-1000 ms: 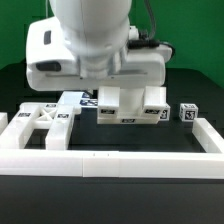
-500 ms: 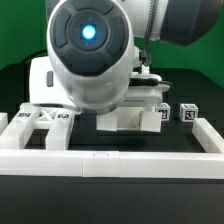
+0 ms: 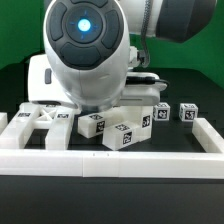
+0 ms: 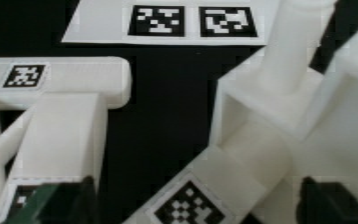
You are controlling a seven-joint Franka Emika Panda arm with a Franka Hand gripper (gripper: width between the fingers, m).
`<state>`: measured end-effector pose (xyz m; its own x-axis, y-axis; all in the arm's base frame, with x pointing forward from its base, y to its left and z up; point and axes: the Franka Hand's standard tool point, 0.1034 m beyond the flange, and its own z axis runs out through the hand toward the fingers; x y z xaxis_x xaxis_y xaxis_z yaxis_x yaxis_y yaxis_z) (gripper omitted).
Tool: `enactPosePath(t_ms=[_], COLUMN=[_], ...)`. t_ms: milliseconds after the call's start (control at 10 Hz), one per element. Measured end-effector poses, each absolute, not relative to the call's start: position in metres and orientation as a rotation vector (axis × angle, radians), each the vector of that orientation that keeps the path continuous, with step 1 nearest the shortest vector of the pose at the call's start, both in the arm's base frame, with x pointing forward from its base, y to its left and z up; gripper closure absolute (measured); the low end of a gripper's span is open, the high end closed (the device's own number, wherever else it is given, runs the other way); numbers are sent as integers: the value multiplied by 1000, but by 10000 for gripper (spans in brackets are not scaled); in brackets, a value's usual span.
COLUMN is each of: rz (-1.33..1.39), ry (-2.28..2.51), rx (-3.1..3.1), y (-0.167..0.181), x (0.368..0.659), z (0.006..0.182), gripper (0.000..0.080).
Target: Assemble chair
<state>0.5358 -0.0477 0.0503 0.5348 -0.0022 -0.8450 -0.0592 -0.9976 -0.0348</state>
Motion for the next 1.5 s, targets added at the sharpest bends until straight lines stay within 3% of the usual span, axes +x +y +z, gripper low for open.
enactPosePath(t_ms=[700, 900, 1000, 1500], rz=[1384, 1105, 1047, 436], ry=[-8, -15, -6, -90], rx=[-2704, -2857, -2875, -3059], y=[-72, -77, -77, -107], x=[550, 577, 571, 593], z=[86, 84, 87, 87], gripper=[151, 151, 151, 151])
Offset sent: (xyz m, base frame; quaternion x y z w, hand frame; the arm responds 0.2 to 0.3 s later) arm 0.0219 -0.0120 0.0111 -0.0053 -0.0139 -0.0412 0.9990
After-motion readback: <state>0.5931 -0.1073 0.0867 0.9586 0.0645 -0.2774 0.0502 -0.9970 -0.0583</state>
